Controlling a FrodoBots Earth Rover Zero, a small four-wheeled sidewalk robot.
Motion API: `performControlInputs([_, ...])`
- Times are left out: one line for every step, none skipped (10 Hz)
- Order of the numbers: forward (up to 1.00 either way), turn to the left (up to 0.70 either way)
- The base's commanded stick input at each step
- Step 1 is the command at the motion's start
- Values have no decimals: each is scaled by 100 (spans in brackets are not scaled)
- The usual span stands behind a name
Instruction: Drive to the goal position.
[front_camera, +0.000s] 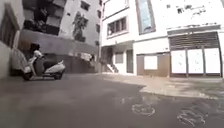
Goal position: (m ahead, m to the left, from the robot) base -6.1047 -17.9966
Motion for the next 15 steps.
performControlInputs([100,-34])
performControlInputs([100,-34])
performControlInputs([100,-34])
performControlInputs([100,-34])
performControlInputs([100,-34])
performControlInputs([100,-34])
performControlInputs([100,-34])
performControlInputs([100,-34])
performControlInputs([100,-34])
performControlInputs([100,-34])
performControlInputs([100,-34])
performControlInputs([100,-34])
performControlInputs([100,-34])
performControlInputs([100,-34])
performControlInputs([100,-34])
